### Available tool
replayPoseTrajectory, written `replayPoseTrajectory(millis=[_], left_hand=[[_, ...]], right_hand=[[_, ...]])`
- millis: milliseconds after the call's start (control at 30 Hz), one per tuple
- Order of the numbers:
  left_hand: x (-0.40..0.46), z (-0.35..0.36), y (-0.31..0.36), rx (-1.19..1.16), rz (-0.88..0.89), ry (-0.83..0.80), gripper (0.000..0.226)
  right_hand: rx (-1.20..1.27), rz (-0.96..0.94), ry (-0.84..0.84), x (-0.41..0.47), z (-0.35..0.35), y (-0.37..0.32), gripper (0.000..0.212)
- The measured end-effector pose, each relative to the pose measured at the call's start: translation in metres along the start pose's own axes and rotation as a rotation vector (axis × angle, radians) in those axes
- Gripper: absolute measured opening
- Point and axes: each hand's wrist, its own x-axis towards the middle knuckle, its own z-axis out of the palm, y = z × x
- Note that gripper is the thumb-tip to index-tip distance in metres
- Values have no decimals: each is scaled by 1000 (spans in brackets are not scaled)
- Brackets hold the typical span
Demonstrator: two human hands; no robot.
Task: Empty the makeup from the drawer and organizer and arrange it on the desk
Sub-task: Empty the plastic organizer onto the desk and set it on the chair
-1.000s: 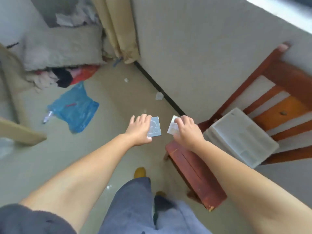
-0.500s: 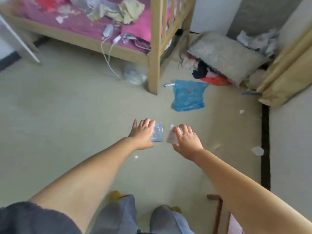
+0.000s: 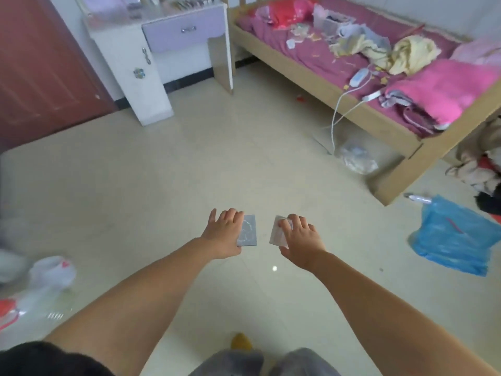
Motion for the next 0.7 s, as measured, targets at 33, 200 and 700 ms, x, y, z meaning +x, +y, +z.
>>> replayPoseTrajectory(millis=[33,200,700], left_hand=[[1,-2,-21,-3,-16,21,61],[20,-15,-111,-94,-81,79,57],[207,-115,-384,-215,-446,172,56]], right_hand=[[-12,-37,-6,19,-5,-13,53],[-68,-168,-25,120,-31,-57,54],[-187,-524,24,514,-150,-137,51]])
